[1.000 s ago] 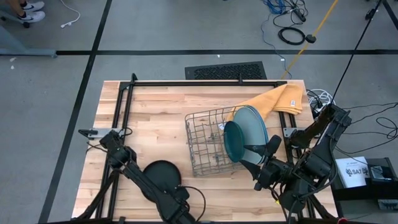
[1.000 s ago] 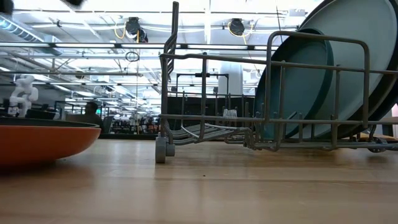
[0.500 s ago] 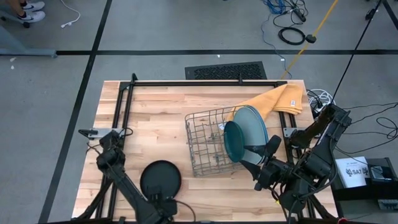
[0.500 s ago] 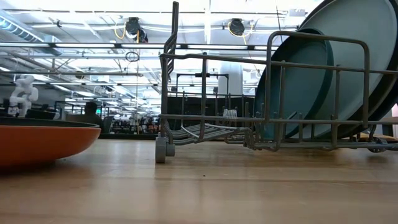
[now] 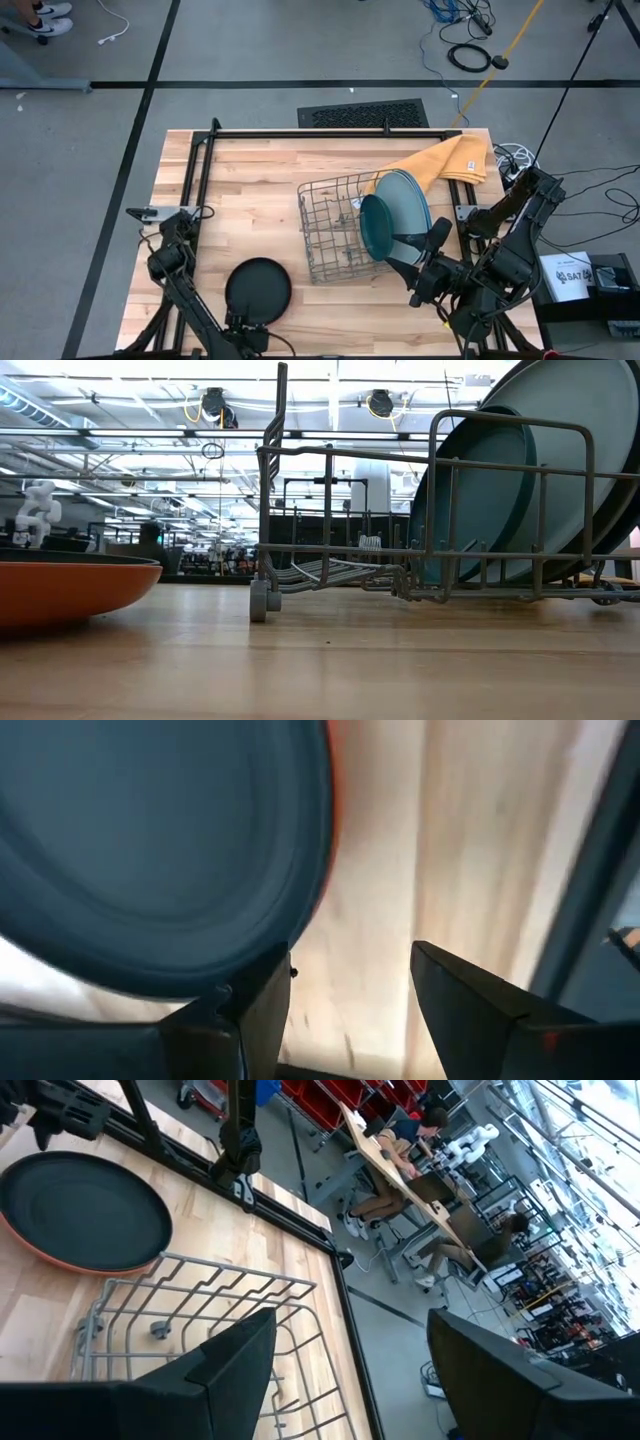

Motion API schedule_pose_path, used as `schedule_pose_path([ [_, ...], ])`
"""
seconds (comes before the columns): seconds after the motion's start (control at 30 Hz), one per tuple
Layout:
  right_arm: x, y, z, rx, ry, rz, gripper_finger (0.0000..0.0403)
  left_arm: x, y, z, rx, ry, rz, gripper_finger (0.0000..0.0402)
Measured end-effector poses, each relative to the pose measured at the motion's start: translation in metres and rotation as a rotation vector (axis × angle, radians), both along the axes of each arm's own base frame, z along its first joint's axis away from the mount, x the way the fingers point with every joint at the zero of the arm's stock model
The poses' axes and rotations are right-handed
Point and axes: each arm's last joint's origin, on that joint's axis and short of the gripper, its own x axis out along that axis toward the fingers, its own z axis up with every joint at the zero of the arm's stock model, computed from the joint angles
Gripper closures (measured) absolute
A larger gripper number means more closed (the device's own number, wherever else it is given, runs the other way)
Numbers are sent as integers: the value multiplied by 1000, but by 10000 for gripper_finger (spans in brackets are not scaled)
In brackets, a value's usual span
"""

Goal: Sort dishes
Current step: Put the black plate into the green dish rack

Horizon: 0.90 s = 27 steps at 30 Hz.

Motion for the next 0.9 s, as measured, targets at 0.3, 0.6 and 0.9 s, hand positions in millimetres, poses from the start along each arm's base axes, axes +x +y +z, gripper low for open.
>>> schedule_pose_path([
  [0.3, -1, 1, 0, 4, -2, 2, 149, -2, 6, 2, 34, -21, 26, 218],
  [0.6, -1, 1, 0, -4, 2, 7, 149, -3, 12, 23, 64, -165, -1, 235],
  [0.9, -1, 1, 0, -5, 2, 7, 149, -9, 14, -3, 9, -60, -14, 236],
])
